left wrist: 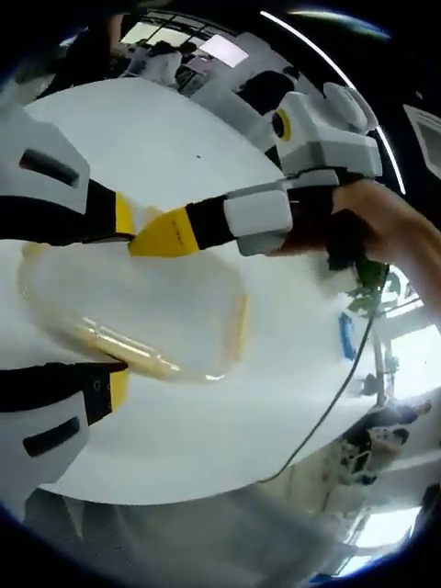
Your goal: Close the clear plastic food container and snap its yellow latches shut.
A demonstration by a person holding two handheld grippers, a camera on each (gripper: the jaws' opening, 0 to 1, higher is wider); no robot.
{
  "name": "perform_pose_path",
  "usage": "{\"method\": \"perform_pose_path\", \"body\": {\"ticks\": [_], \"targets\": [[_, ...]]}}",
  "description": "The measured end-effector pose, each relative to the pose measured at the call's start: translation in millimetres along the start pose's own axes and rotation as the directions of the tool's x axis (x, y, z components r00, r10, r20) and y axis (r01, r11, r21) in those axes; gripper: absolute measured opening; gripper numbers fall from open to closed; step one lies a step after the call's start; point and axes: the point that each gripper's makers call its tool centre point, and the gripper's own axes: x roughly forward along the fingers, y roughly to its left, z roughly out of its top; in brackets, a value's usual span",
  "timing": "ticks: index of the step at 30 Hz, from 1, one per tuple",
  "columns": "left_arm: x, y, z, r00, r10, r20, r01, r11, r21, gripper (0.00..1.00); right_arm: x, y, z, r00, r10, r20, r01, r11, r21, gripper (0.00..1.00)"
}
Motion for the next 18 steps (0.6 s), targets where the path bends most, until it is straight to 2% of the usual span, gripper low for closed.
{"method": "perform_pose_path", "body": {"ticks": [4,11,14,18], "targets": [[-0.8,-2.2,-0.2,1.000,0.000,0.004,0.000,1.000,-0.001,0.47,0.1,1.5,-1.1,1.000,0.009,0.003,-0.009,1.000,-0.006,0.33],[1.7,-5.4,-0.1,1.000,0.000,-0.001,0.000,1.000,0.008,0.48,-1.8,3.2,1.2,0.996,-0.030,0.089,0.034,0.998,-0.044,0.34],[4.8,-3.5,1.7,1.000,0.017,0.004,-0.017,1.000,-0.002,0.48,-5.5,-0.9,6.4,0.985,-0.113,0.130,0.126,0.987,-0.099,0.35],[4.5,-4.5,1.8,1.000,0.023,0.007,-0.023,1.000,-0.001,0.48,-7.3,2.0,6.7,0.973,-0.164,0.161,0.183,0.977,-0.111,0.36]]}}
